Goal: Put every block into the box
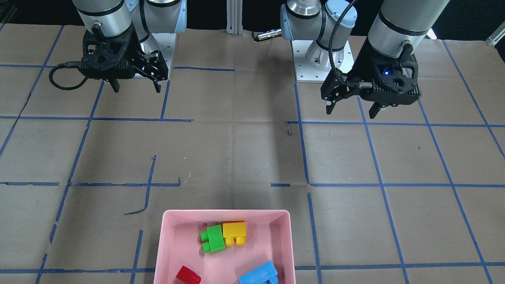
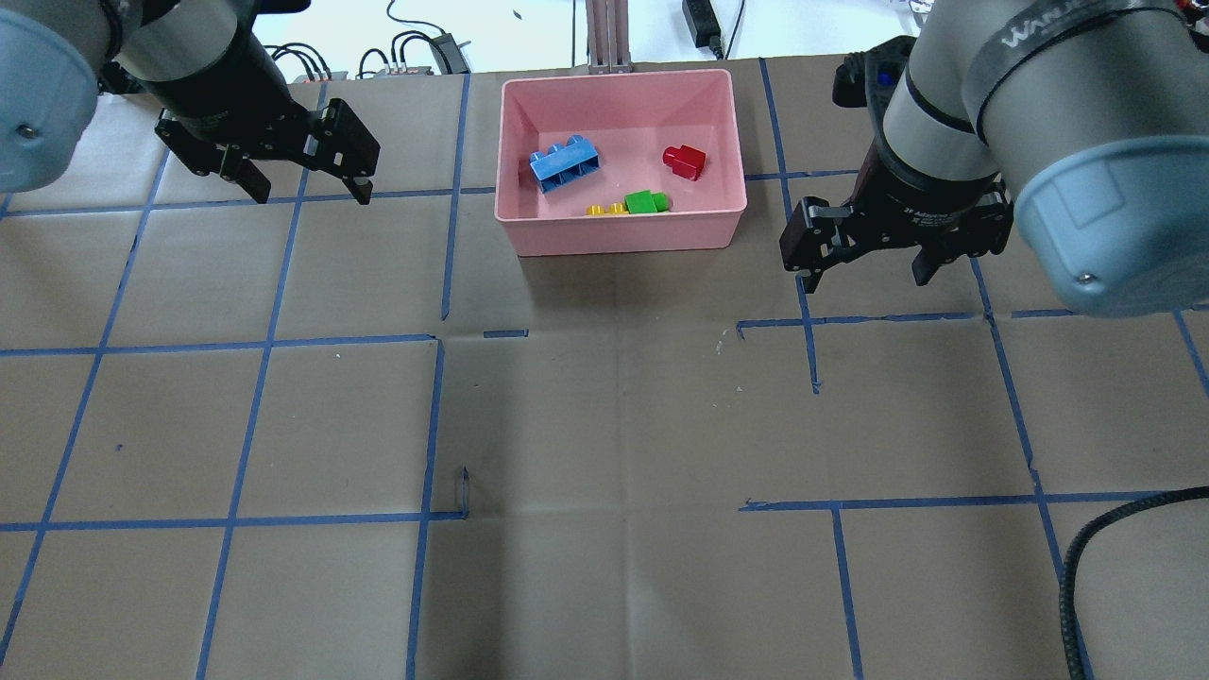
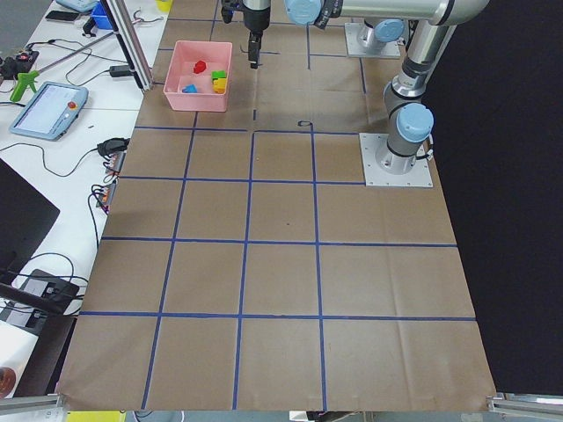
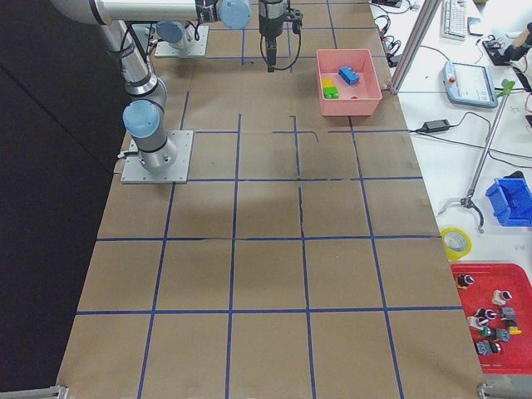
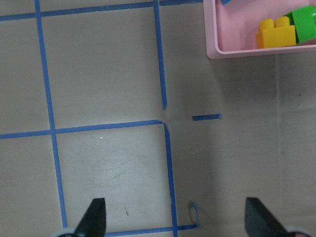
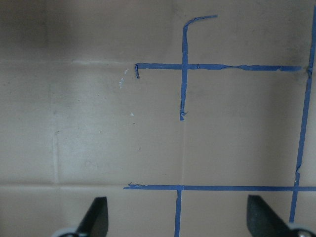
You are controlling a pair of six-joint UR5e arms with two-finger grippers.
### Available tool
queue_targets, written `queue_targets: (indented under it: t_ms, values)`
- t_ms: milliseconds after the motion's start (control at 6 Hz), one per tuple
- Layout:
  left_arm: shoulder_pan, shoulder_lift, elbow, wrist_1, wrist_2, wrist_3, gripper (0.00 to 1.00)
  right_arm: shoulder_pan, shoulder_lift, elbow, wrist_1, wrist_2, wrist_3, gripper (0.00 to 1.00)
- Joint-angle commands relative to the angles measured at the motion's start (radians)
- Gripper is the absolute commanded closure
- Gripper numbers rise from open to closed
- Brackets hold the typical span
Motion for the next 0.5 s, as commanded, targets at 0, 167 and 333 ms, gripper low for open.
queue_targets:
  t_ms: [0,167,333]
  values:
    - [0.0,0.001,-0.001,0.0,0.001,-0.001,0.0,0.0,0.008,0.001,0.001,0.002,-0.001,0.01]
    - [0.0,0.001,0.002,0.0,0.004,0.002,0.0,0.0,0.015,0.001,0.001,0.005,0.002,0.01]
    - [0.0,0.005,0.003,0.0,0.002,0.003,0.0,0.0,0.015,0.003,0.001,0.006,0.0,0.01]
